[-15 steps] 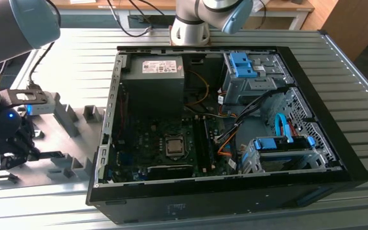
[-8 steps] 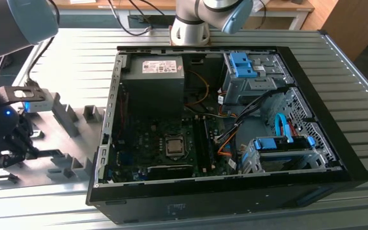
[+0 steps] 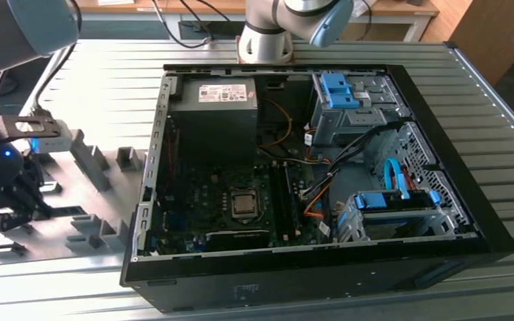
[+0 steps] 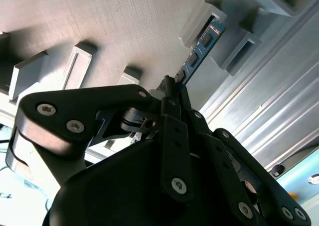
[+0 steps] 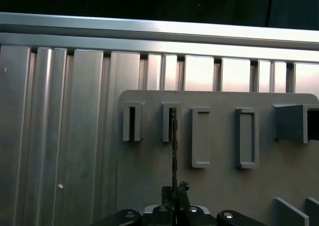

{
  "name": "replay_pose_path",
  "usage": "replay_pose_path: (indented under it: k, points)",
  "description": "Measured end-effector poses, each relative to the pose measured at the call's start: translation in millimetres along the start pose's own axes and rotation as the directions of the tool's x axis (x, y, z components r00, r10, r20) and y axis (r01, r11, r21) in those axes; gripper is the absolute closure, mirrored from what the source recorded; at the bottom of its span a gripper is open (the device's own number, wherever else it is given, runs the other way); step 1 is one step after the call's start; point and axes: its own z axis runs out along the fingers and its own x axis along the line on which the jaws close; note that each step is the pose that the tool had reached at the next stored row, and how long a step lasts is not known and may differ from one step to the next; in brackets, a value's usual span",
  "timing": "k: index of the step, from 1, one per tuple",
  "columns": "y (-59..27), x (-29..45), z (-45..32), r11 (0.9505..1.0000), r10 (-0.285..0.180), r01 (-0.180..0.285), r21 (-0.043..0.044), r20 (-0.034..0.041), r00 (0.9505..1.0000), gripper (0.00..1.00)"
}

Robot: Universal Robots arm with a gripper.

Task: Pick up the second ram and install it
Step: 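Pick up the second ram and move it above second insertion slot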

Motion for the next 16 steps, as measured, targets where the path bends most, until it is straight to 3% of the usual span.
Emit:
replay_pose_path:
  k: [11, 16]
  points:
    - [0.2, -0.2, -9.6, 1.0, 0.0, 0.0, -0.0001, 0.0003, 1.0, 0.86]
    - [0.3, -0.4, -20.0, 1.0, 0.0, 0.0, -0.0001, 0.0003, 1.0, 0.86]
